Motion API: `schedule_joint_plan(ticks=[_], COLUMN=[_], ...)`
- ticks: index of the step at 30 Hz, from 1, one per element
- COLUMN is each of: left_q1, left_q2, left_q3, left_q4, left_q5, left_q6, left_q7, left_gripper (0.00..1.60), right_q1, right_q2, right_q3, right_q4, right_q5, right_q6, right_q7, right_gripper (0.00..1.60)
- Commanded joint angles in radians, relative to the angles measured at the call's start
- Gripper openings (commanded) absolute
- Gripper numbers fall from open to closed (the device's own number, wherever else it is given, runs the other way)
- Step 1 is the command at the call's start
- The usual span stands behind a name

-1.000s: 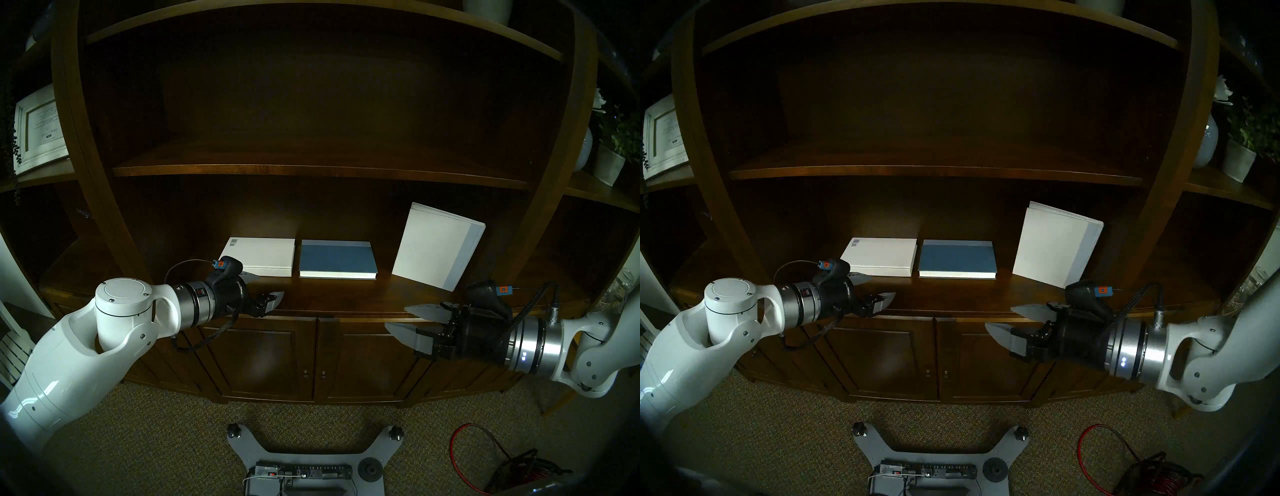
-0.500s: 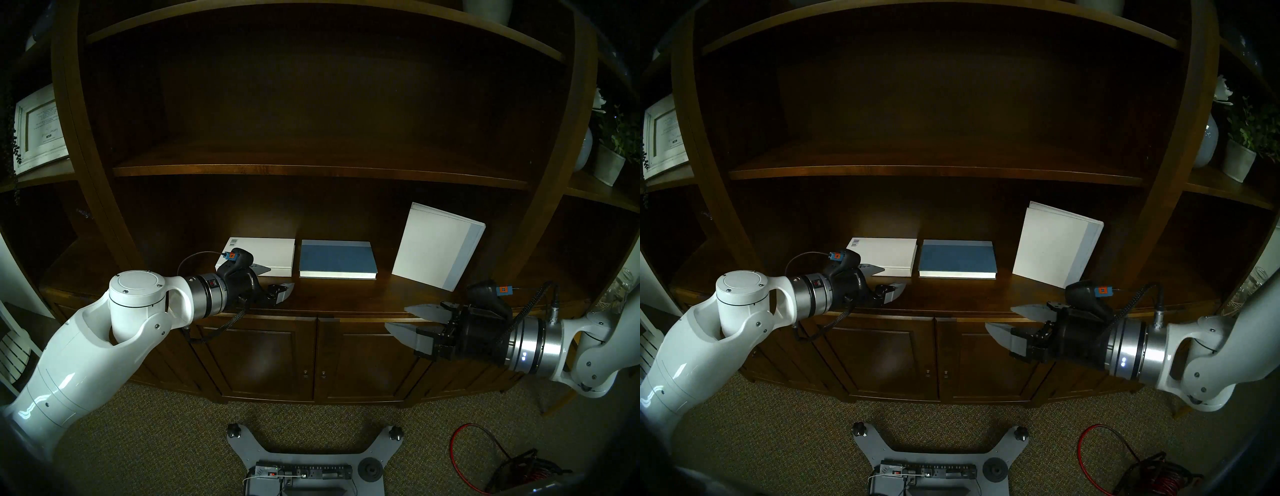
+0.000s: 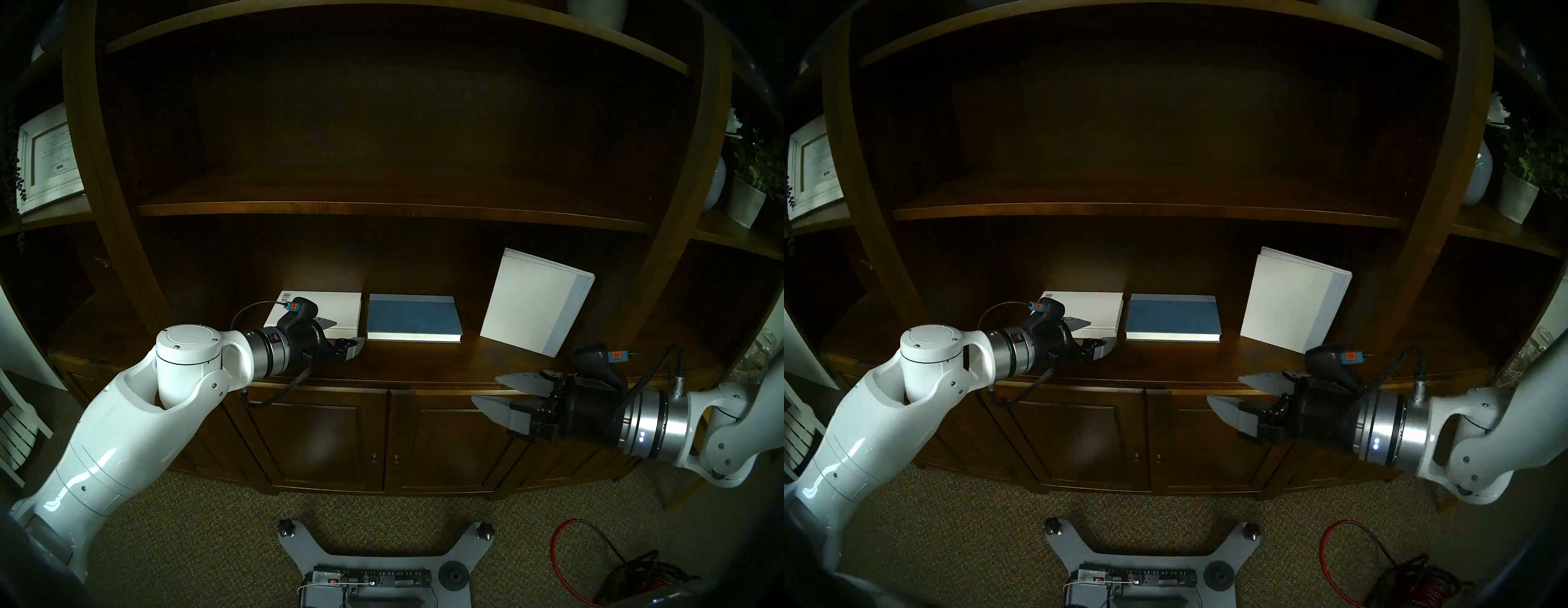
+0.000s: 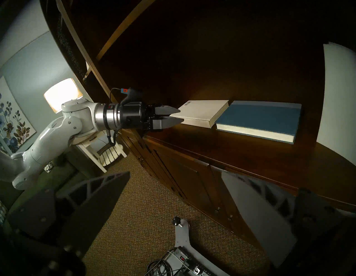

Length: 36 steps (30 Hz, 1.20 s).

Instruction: Close the books and align them horizontally on the shelf

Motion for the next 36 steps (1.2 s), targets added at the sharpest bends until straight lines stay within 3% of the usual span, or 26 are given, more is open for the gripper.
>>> schedule_joint_plan(ticks=[1, 21, 36], left_q1=[-0.115, -0.276, -0.372], left_q2=[-0.099, -0.329, -0.463], left_q3=[0.037, 0.178, 0.196], left_q4=[0.014, 0.17, 0.313], left_q5=[0.016, 0.101, 0.16], left_q6=[0.003, 0.034, 0.053], left_q7=[-0.002, 0.001, -0.013], left_gripper=[1.6, 1.6, 1.6], right_q1=[0.007, 0.007, 0.006], right_q2=[-0.001, 0.0, 0.0], right_q3=[0.006, 0.006, 0.006], right_q4=[0.0, 0.001, 0.001], right_q5=[-0.002, -0.002, -0.002], right_q6=[-0.004, -0.004, -0.003], right_q7=[0.002, 0.002, 0.002], right_gripper=[1.6, 1.6, 1.6])
